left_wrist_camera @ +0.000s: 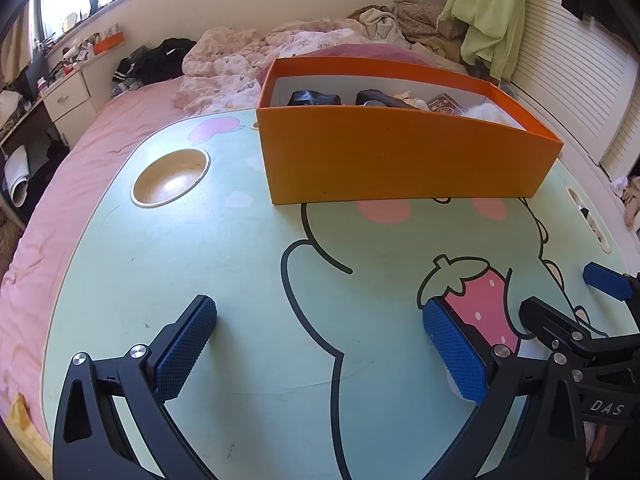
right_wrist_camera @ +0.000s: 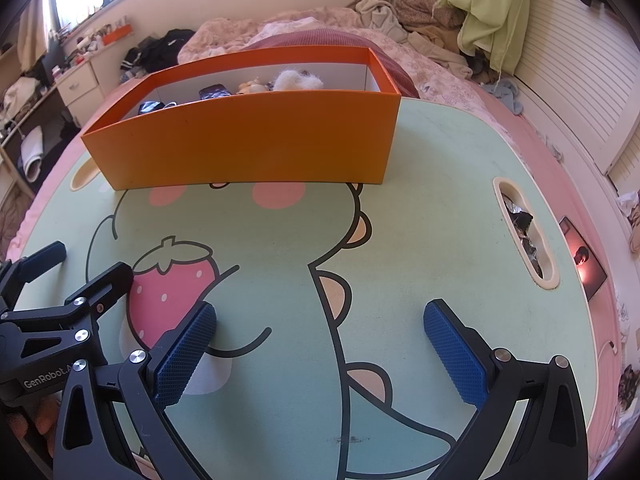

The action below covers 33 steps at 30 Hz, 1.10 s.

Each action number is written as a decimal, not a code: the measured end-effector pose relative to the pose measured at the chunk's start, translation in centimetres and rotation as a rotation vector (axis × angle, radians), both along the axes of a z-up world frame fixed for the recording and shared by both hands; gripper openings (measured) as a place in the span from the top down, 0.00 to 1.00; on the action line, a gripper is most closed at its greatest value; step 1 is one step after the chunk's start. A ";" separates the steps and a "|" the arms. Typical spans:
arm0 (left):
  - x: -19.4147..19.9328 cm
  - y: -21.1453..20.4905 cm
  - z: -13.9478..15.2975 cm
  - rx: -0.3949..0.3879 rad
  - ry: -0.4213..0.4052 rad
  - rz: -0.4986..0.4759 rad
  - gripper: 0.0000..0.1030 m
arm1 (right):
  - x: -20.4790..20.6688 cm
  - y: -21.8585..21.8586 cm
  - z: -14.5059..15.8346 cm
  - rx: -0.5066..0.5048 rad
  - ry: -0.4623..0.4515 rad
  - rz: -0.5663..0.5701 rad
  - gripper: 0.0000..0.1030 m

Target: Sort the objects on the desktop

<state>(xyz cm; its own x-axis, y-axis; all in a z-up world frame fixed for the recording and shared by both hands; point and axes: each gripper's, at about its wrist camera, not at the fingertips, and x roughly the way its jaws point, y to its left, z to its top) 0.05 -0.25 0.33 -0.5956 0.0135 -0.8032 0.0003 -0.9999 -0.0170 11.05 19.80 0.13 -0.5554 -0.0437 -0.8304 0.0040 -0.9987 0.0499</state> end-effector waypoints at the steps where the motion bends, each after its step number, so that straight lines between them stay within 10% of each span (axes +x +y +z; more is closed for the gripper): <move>1: 0.1 -0.2 0.2 0.024 0.006 -0.008 0.03 | 0.0 0.0 0.0 0.000 0.000 0.000 0.00; 7: 0.5 -2.7 4.7 0.142 0.126 -0.025 0.18 | 0.0 0.0 0.0 0.000 0.000 -0.001 0.00; 13: -4.6 -2.6 8.4 0.231 0.082 -0.104 0.61 | 0.0 0.0 0.0 -0.001 0.001 -0.001 0.00; 27: -14.5 2.9 4.4 0.033 -0.240 -0.100 0.63 | 0.0 0.1 0.0 -0.002 0.002 -0.003 0.00; 33: -14.4 2.6 4.0 0.053 -0.200 -0.108 0.72 | -0.1 0.4 -0.2 -0.002 0.002 -0.003 0.00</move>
